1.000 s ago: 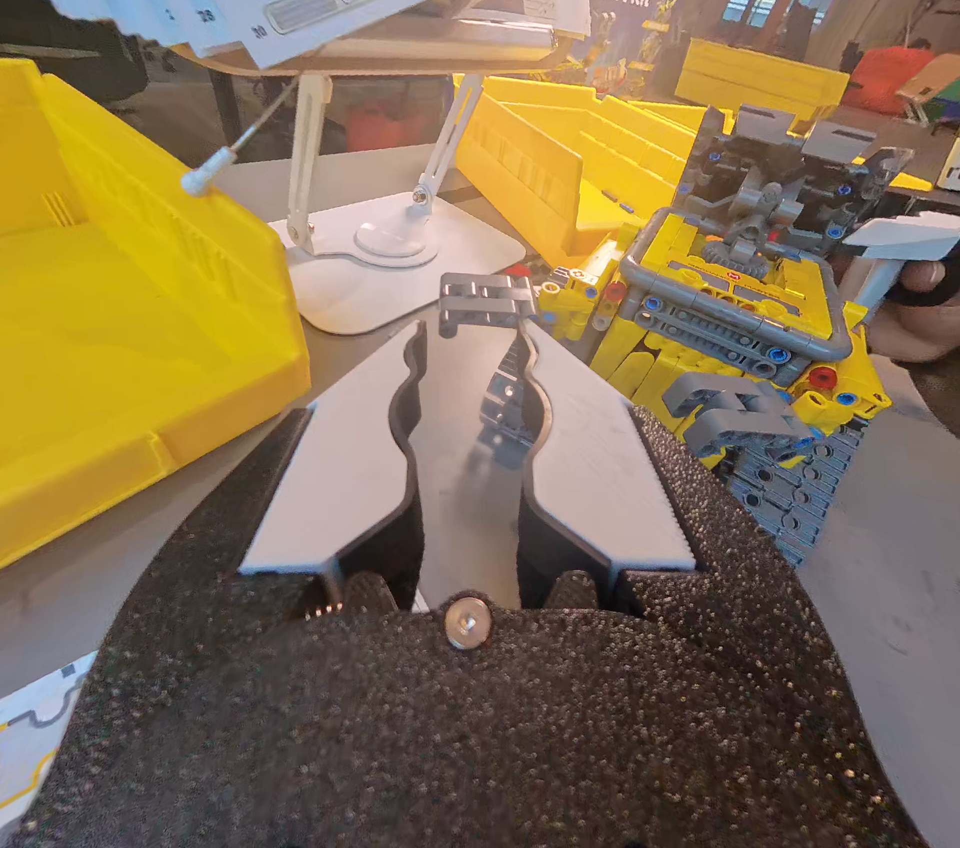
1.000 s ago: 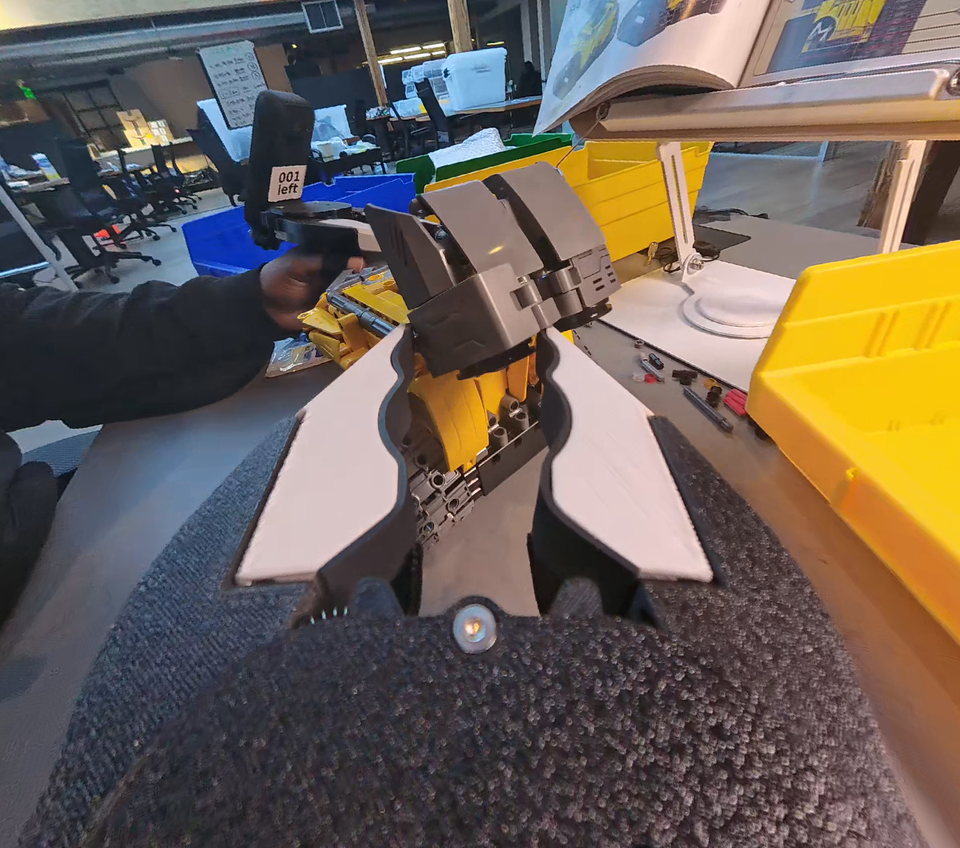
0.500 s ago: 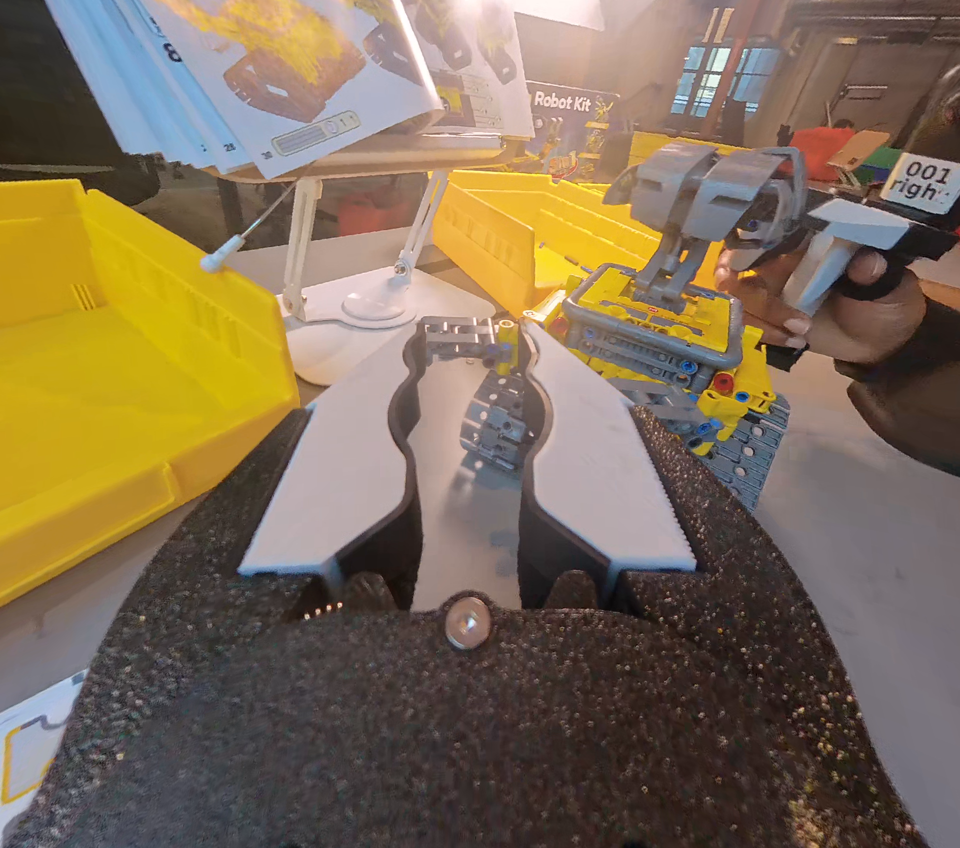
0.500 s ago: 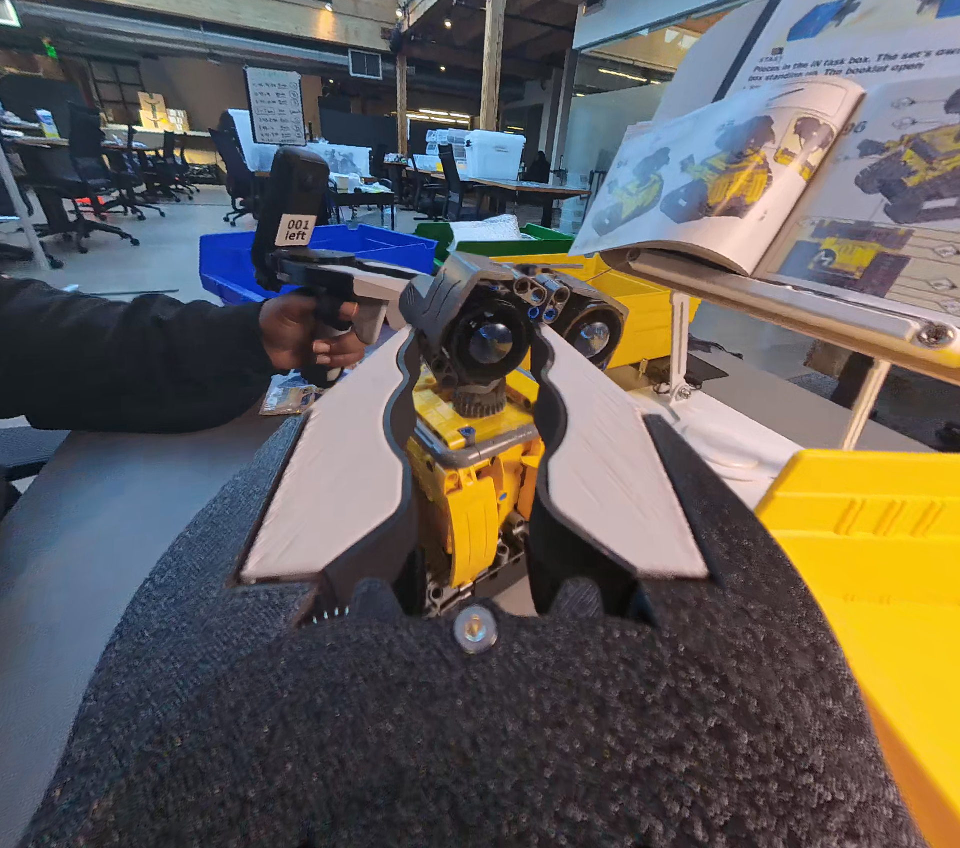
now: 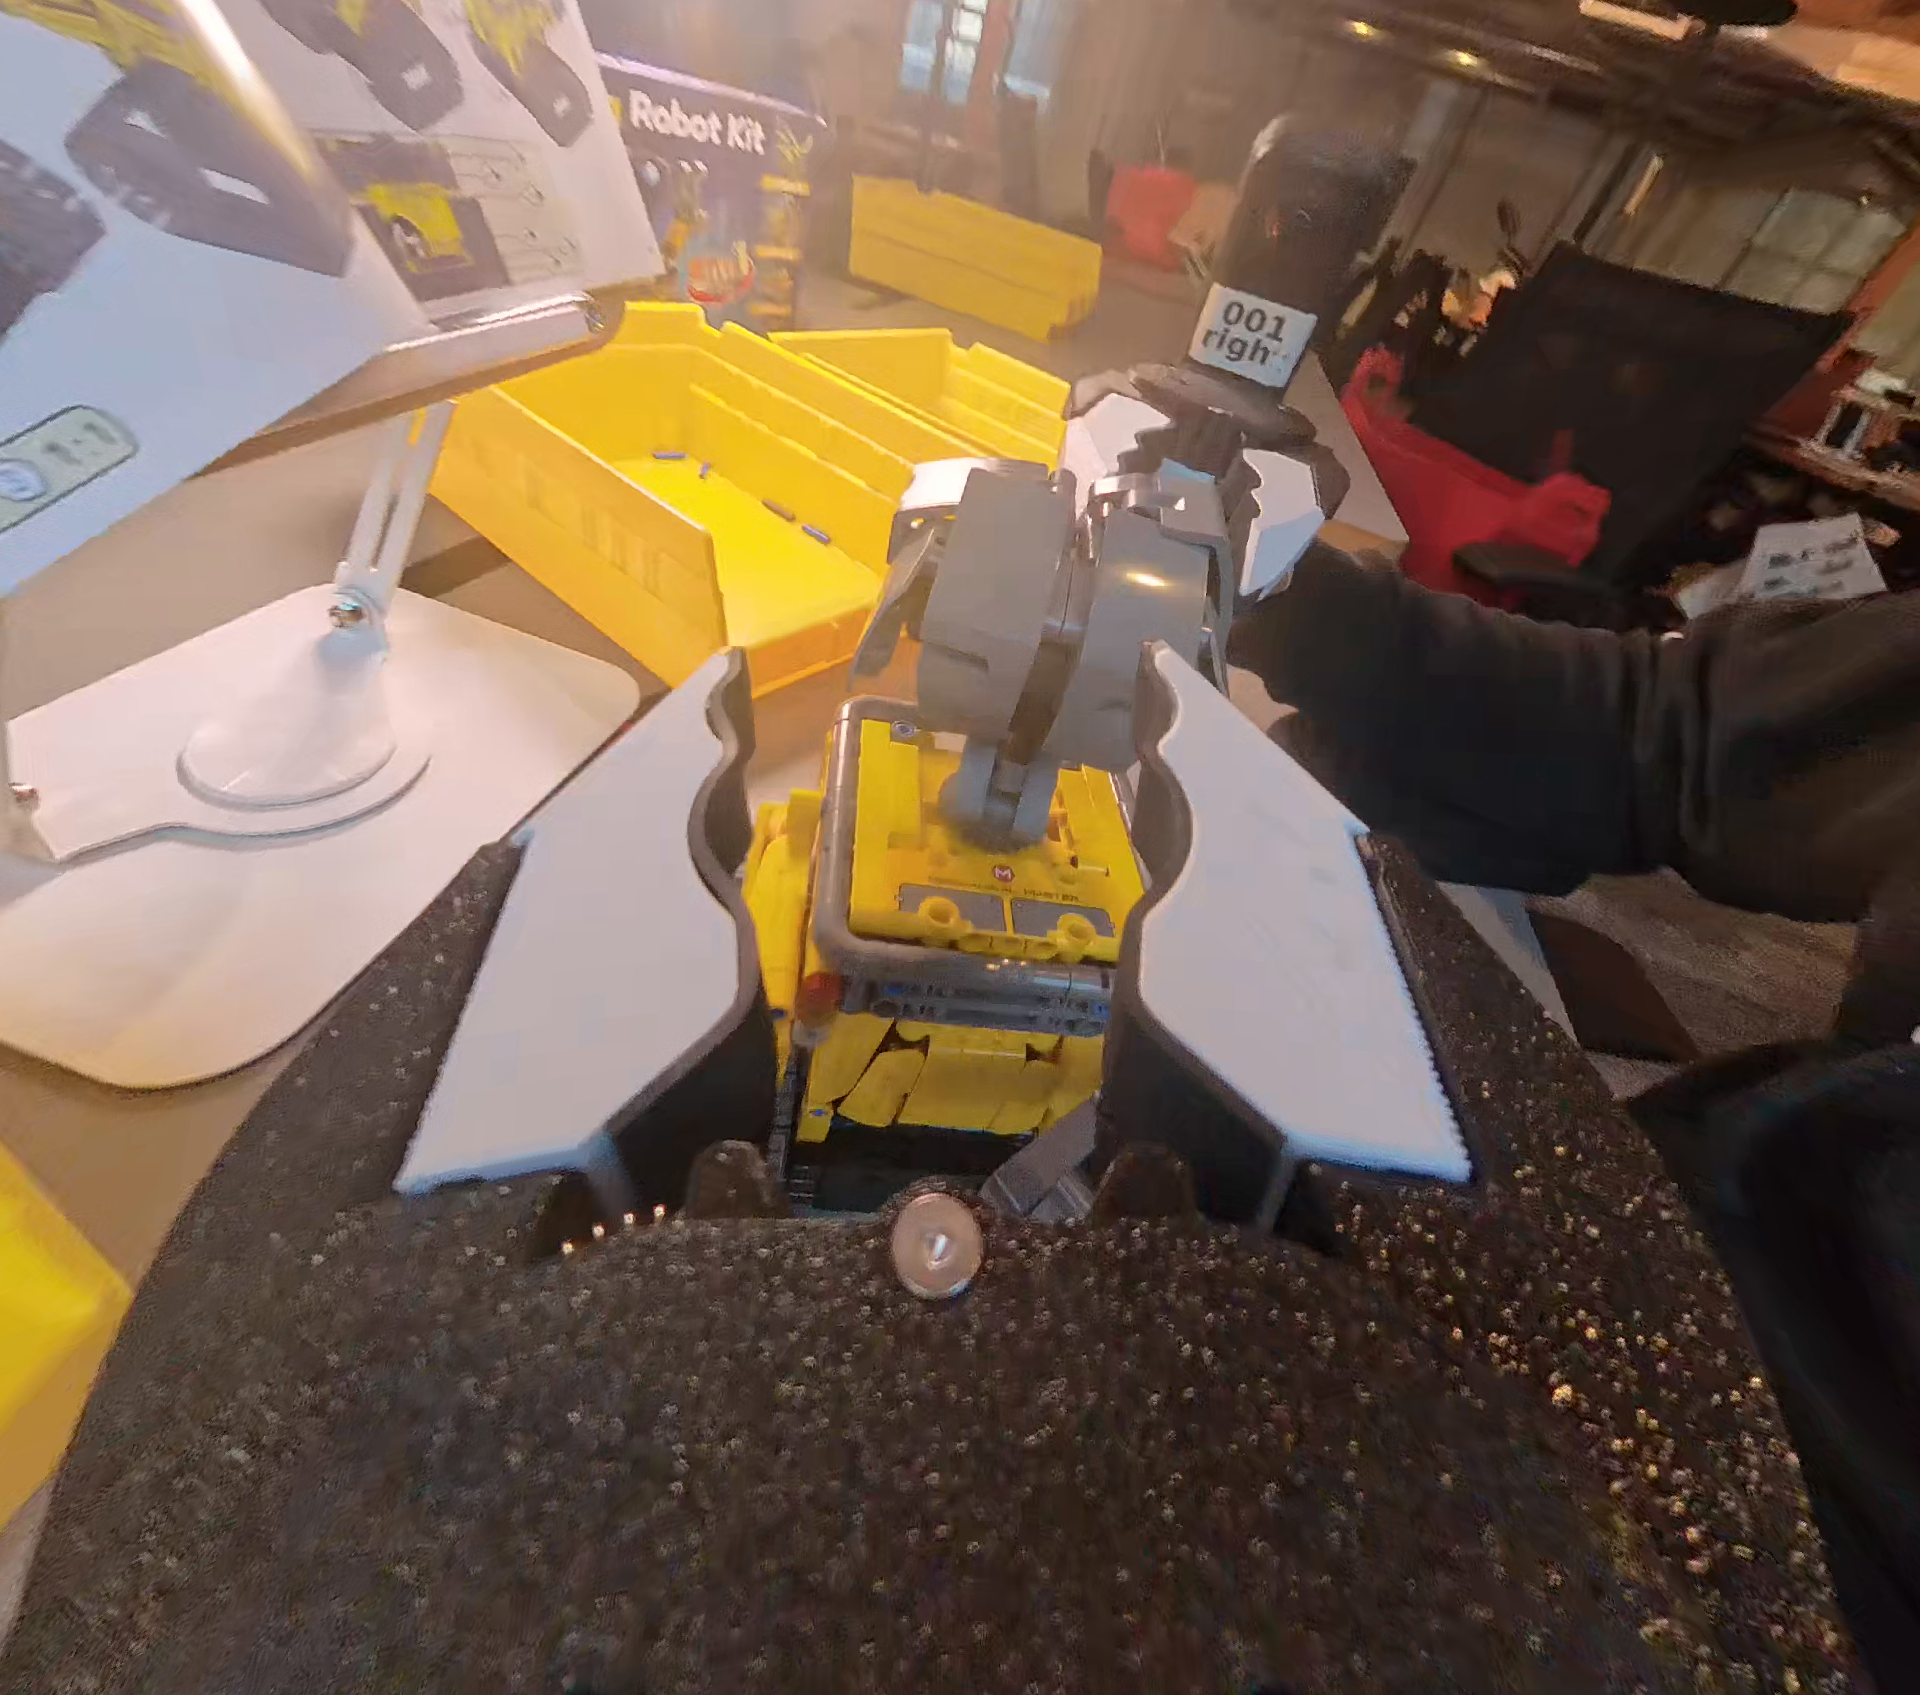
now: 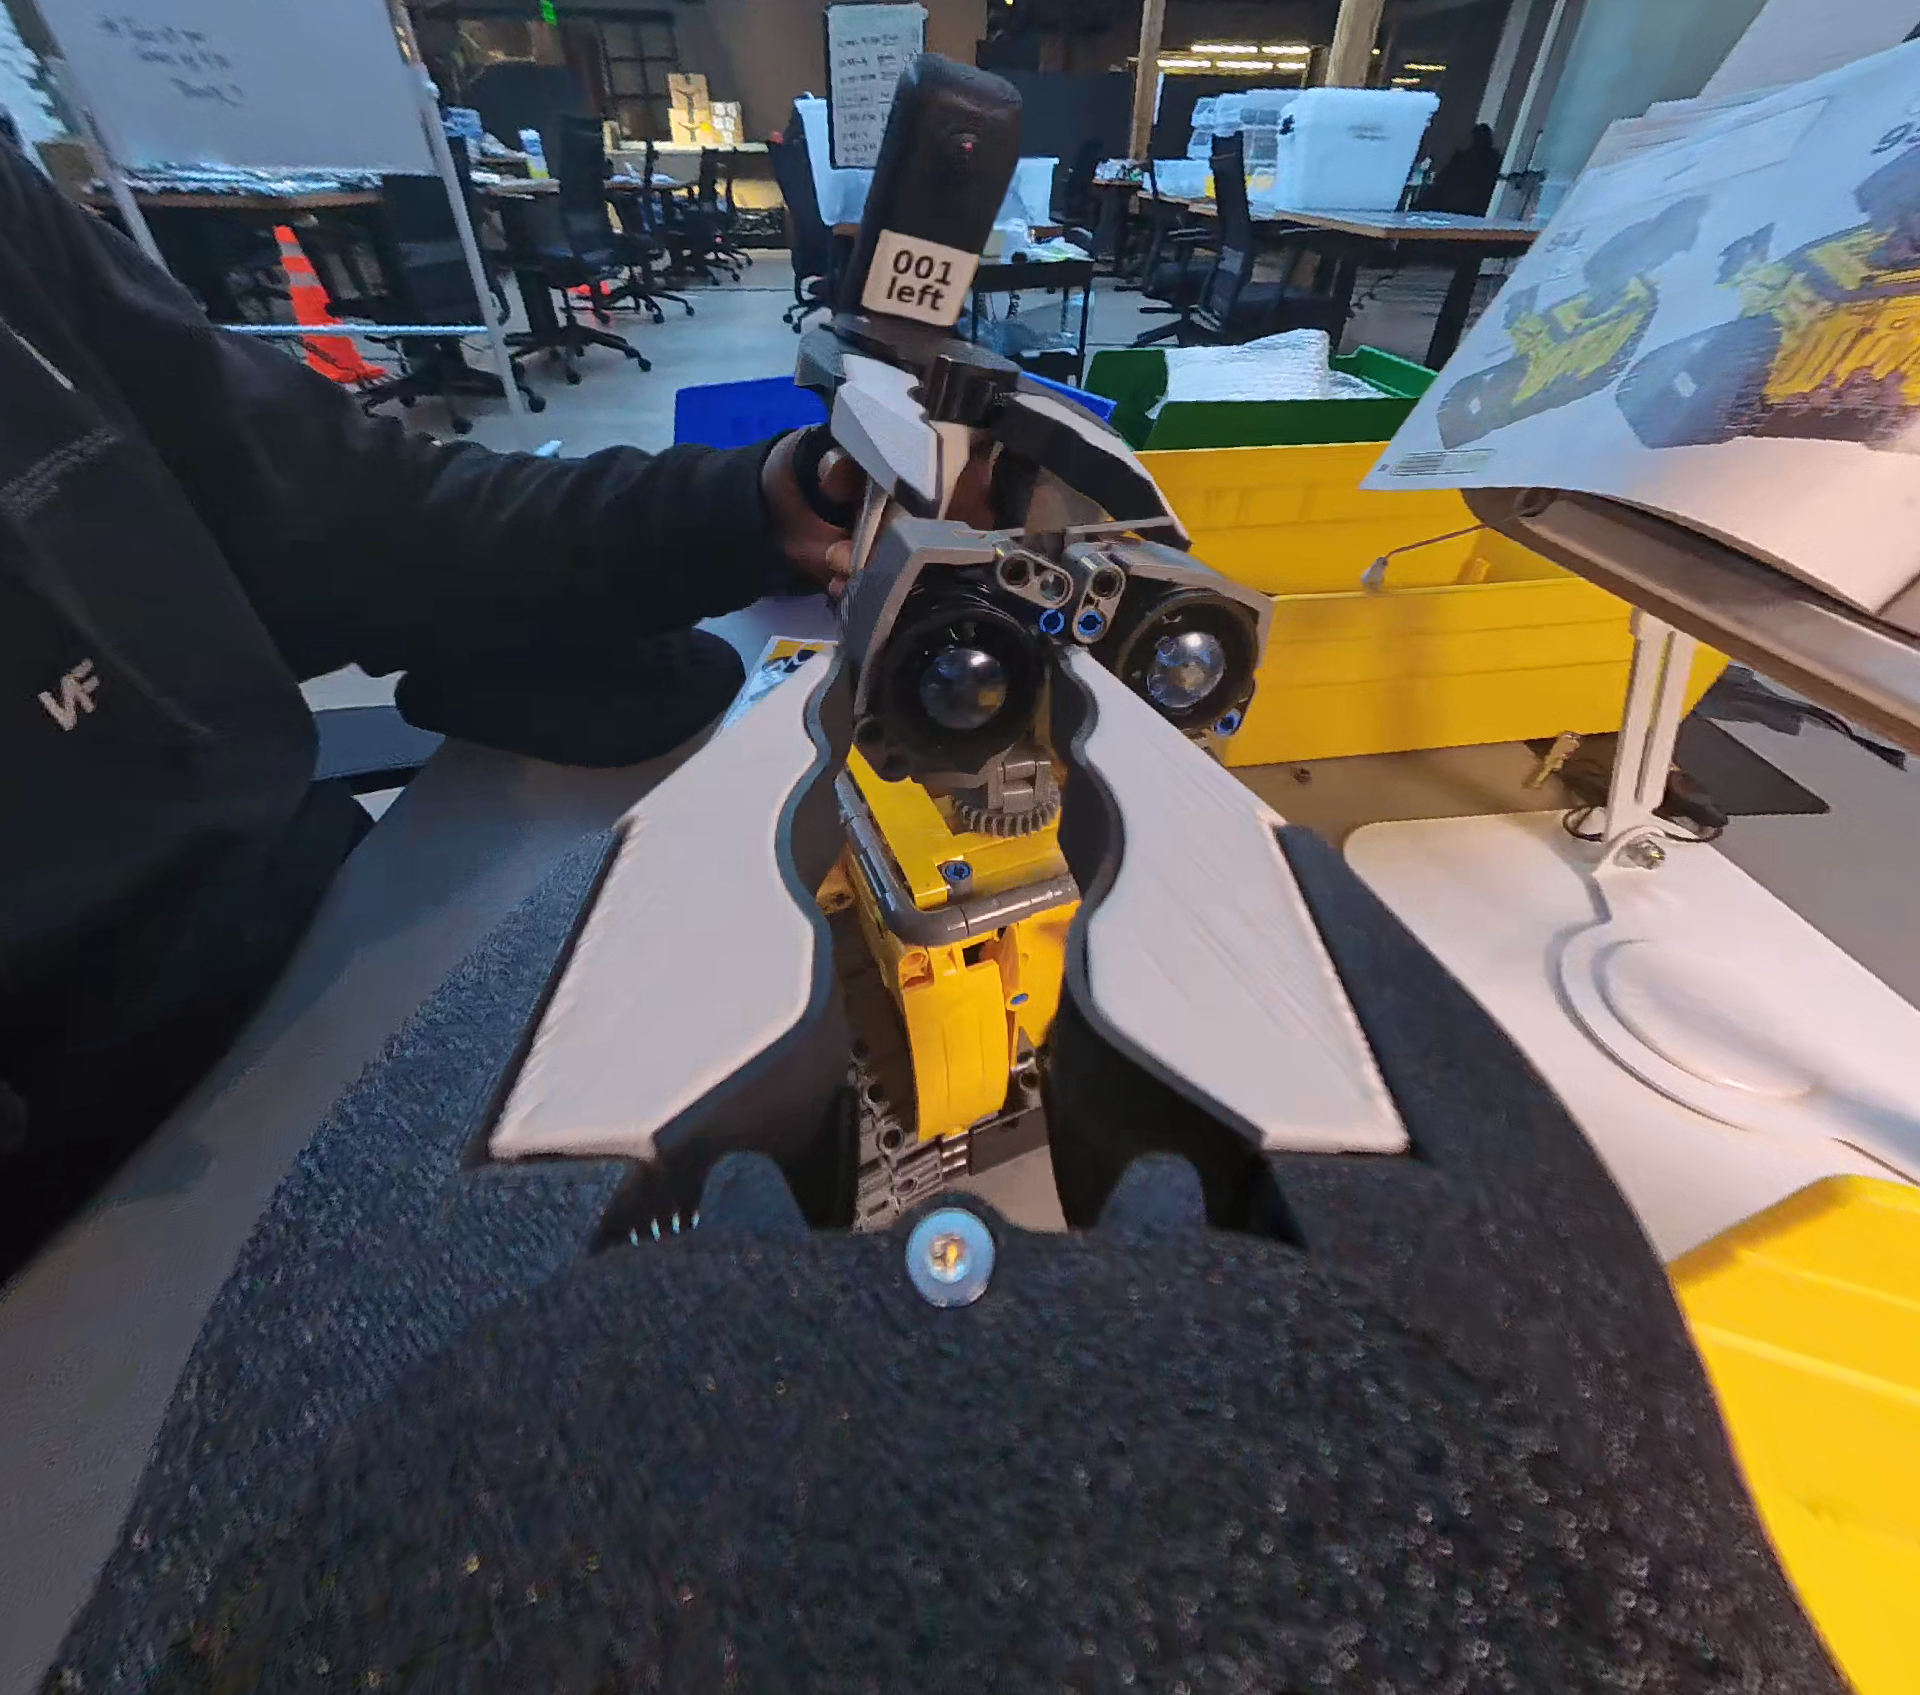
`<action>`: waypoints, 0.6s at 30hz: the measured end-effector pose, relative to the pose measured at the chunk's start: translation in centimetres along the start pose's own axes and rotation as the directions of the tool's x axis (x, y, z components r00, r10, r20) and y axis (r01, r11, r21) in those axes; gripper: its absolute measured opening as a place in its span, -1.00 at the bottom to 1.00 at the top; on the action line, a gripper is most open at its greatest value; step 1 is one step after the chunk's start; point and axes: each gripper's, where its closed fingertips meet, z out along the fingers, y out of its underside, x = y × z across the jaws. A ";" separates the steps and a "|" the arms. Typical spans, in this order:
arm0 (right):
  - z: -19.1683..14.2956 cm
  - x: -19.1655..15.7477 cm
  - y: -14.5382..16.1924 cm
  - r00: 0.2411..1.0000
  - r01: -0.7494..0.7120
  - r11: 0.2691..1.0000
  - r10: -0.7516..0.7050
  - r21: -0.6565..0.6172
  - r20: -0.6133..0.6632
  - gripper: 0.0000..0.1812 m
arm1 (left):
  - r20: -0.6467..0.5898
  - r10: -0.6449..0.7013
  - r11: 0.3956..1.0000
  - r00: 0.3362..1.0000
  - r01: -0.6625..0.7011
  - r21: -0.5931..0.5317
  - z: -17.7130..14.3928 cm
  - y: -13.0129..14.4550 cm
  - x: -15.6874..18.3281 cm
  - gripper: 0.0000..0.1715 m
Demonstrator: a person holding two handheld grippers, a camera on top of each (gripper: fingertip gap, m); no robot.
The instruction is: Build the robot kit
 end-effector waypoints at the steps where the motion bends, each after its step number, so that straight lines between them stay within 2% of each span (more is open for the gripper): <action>1: 0.0 0.0 0.0 1.000 -0.001 1.000 0.001 0.010 0.007 -0.58 | -0.022 0.002 1.000 1.000 -0.002 -0.024 0.5 0.0 0.2 -0.15; 4: -0.1 0.0 0.1 1.000 -0.012 0.999 0.011 0.049 0.020 -0.58 | -0.088 0.016 0.998 0.996 -0.021 -0.056 1.5 0.3 1.4 -0.28; 9: -0.7 0.4 0.3 0.999 -0.048 0.995 0.046 0.086 0.022 -0.59 | -0.043 0.044 0.999 0.998 -0.045 -0.008 0.4 0.5 1.7 -0.40; 11: -1.1 0.9 0.2 0.999 -0.047 0.993 0.047 0.105 0.008 -0.67 | -0.024 0.060 0.998 0.998 -0.060 -0.005 -0.1 0.7 1.8 -0.45; 15: -1.8 2.6 0.3 0.995 -0.043 0.990 0.055 0.133 -0.087 -0.72 | -0.019 0.110 0.994 0.994 -0.110 -0.017 -0.9 1.0 2.4 -0.62; 18: -1.7 3.6 0.4 0.983 -0.020 0.993 0.041 0.114 -0.180 -0.79 | -0.060 0.099 0.995 0.993 -0.100 -0.001 -1.3 1.3 3.5 -0.67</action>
